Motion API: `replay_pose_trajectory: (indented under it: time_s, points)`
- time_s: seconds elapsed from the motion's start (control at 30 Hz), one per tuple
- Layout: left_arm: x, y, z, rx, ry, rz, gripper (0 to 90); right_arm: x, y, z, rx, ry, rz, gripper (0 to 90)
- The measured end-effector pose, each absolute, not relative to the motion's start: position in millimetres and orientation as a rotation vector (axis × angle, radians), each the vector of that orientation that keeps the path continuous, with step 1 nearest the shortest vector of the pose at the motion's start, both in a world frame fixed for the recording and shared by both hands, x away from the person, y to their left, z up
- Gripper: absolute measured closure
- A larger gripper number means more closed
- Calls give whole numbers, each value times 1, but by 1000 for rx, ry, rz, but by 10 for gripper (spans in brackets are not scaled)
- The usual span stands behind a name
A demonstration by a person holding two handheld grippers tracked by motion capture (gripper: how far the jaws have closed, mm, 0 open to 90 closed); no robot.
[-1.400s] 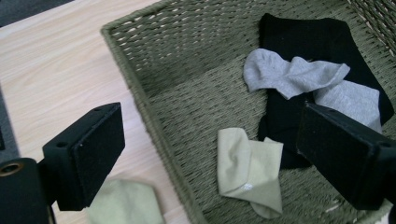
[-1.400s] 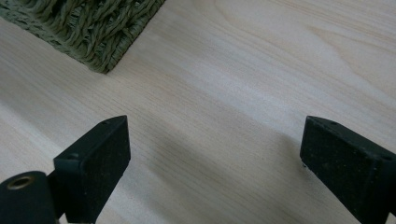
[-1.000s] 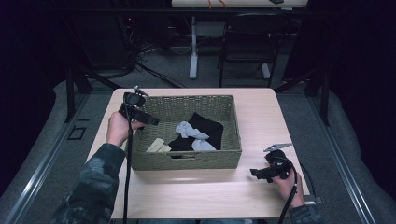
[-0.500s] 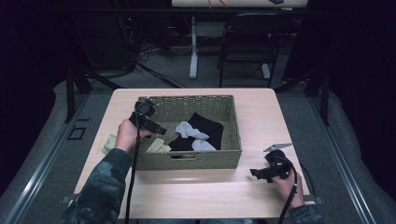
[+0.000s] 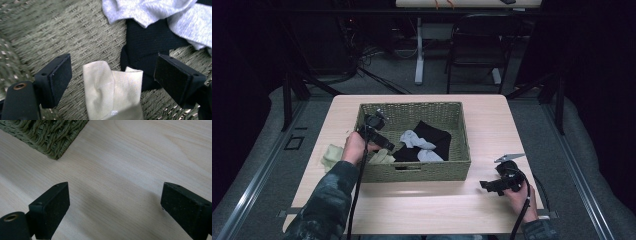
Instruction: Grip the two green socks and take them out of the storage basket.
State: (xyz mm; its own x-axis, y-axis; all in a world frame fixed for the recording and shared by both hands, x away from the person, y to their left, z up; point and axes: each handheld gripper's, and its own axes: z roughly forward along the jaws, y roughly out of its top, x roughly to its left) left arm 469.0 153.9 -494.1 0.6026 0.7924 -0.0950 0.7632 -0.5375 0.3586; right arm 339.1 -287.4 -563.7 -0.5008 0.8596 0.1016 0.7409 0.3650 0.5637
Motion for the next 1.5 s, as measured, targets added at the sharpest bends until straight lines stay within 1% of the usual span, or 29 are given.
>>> replay_pose_trajectory:
  time_s: [0.27,0.3,0.57,0.7,0.87,1.0,1.13,1.3,1.4,1.5]
  points:
    - [472,147,-501,2519,1236,91,153,339,-287,-564,1441,2414,832,80]
    - [473,144,-503,2546,1223,98,155,339,-287,-564,1441,2414,833,80]
    - [477,133,-513,2605,1198,54,165,339,-287,-564,1440,2415,829,80]
    - [479,130,-518,2640,1193,20,182,339,-288,-564,1438,2407,822,80]
    - [482,127,-526,2694,1193,-30,246,339,-287,-564,1444,2403,844,80]
    - [483,126,-529,2724,1195,-51,341,339,-288,-564,1446,2406,843,80]
    - [483,125,-531,2730,1190,-104,515,339,-288,-564,1447,2405,843,80]
    - [484,126,-530,2722,1198,-129,715,339,-288,-564,1445,2409,843,80]
    - [483,127,-528,2711,1203,-117,779,339,-288,-563,1450,2413,843,80]
    - [482,128,-524,2702,1203,-92,799,339,-289,-564,1446,2406,847,80]
